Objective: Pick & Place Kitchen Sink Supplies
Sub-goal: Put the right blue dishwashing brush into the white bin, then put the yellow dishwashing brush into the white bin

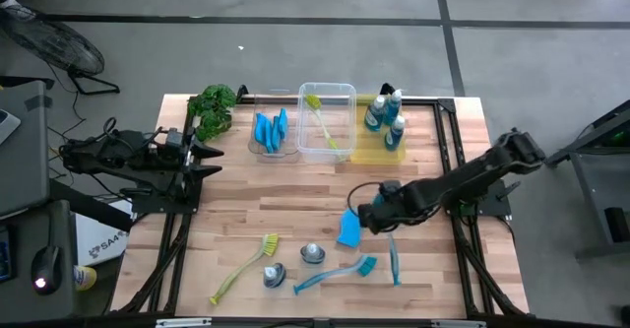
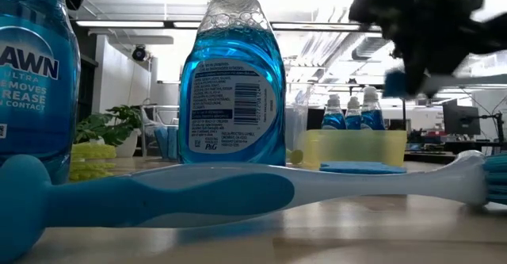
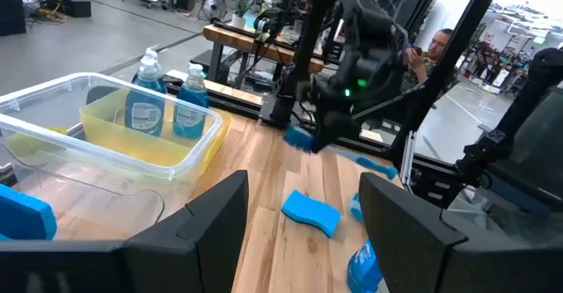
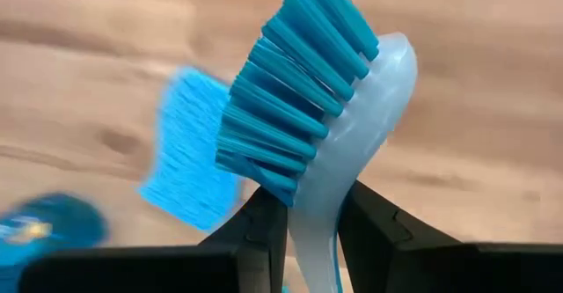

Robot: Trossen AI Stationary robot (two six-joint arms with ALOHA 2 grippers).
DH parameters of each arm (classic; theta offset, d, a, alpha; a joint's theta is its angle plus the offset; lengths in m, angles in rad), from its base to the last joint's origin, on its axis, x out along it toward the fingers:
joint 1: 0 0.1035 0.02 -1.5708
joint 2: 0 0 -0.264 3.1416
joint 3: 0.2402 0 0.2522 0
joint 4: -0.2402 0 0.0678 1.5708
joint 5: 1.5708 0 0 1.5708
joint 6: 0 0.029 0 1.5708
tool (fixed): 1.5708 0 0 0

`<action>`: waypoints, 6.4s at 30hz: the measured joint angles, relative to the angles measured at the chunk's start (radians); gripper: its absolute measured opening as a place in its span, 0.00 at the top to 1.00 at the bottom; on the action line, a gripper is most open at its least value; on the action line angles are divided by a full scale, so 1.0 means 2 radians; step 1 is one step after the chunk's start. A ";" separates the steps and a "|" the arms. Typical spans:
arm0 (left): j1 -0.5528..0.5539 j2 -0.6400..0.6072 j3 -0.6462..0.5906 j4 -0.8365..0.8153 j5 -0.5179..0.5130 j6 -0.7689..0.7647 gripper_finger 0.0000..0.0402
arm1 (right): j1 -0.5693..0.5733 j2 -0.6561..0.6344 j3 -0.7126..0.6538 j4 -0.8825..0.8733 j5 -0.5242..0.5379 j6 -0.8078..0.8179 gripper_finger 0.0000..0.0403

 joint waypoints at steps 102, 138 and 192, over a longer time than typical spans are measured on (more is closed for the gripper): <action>0.000 0.000 0.000 -0.038 -0.086 -0.172 0.47 | -0.511 0.293 0.501 0.060 -0.220 -0.702 0.80; 0.000 0.000 0.000 -0.038 -0.086 -0.173 0.47 | -0.486 0.293 0.501 0.013 -0.211 -0.732 0.79; 0.000 0.095 0.000 -0.159 0.139 -0.226 0.47 | -0.343 0.147 0.503 -0.168 -0.029 -0.710 0.58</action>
